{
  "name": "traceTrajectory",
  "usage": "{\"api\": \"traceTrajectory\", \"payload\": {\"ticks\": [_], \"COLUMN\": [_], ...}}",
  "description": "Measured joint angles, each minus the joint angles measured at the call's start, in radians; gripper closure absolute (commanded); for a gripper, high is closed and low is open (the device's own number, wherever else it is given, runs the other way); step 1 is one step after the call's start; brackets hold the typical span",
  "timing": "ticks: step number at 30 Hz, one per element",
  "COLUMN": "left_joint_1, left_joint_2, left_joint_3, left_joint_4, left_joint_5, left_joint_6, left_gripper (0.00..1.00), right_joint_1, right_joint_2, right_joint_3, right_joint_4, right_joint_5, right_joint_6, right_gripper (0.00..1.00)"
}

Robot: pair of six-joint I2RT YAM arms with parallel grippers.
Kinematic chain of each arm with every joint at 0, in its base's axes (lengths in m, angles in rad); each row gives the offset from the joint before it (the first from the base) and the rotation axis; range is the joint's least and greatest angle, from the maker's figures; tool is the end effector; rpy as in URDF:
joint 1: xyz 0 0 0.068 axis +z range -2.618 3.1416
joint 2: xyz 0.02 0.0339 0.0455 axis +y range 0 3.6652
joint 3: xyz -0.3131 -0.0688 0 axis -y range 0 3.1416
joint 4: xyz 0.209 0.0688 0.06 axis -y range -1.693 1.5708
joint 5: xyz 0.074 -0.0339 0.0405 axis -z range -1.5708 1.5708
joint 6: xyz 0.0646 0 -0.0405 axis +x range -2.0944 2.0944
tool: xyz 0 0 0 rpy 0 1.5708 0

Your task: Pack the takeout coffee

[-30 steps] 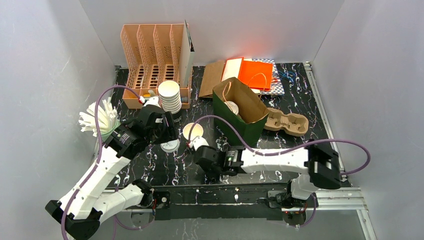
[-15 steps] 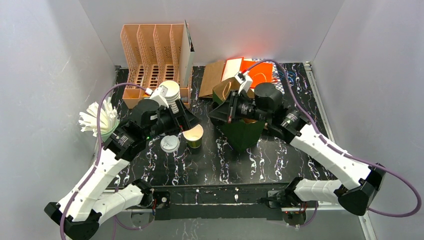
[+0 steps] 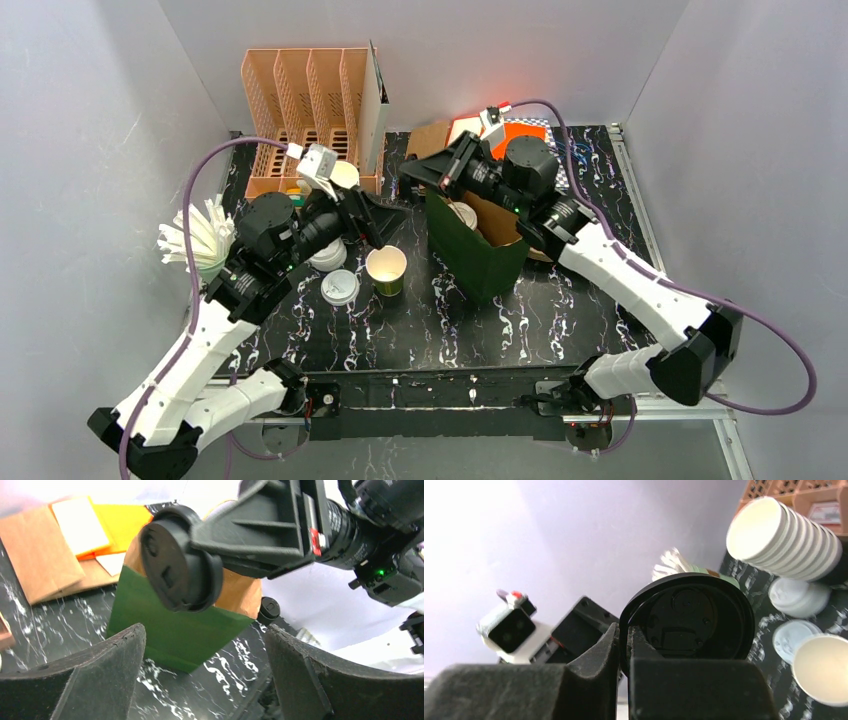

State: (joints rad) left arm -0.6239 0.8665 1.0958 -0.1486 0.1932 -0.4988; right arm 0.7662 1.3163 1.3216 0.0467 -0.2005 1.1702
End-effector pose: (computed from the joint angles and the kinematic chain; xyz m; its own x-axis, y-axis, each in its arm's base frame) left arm 0.1097 -0.0943 0.4691 -0.2911 -0.3689 -0.8827 0.6712 0.5787 -0.4632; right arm 0.1979 0.2083 0.4848 -0.7431 0.5373 -0.3990 -0.3554 0.1884 0.9155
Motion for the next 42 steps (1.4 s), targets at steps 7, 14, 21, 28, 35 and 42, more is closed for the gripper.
{"api": "traceTrajectory", "payload": {"ticks": [7, 14, 21, 28, 35, 42], "left_joint_1": [-0.003, -0.008, -0.008, -0.011, -0.015, -0.014], "left_joint_2": [0.059, 0.114, 0.163, 0.203, 0.203, 0.172], "left_joint_3": [0.0, 0.01, 0.01, 0.032, 0.036, 0.036], "left_joint_4": [0.116, 0.181, 0.249, 0.276, 0.277, 0.257], "left_joint_5": [0.019, -0.063, -0.105, -0.088, -0.034, -0.024], "left_joint_6": [0.253, 0.424, 0.534, 0.616, 0.67, 0.713], "left_gripper": [0.14, 0.17, 0.32, 0.52, 0.64, 0.75], "right_joint_1": [0.0, 0.0, 0.0, 0.0, -0.002, -0.002], "right_joint_2": [0.09, 0.091, 0.091, 0.089, 0.057, 0.036], "right_joint_3": [0.077, 0.077, 0.077, 0.075, 0.035, 0.003], "right_joint_4": [0.115, 0.153, 0.162, 0.161, 0.164, 0.156], "right_joint_5": [0.061, 0.071, 0.071, 0.087, 0.118, 0.112], "right_joint_6": [0.149, 0.225, 0.268, 0.279, 0.313, 0.326], "right_gripper": [0.96, 0.94, 0.91, 0.85, 0.76, 0.67]}}
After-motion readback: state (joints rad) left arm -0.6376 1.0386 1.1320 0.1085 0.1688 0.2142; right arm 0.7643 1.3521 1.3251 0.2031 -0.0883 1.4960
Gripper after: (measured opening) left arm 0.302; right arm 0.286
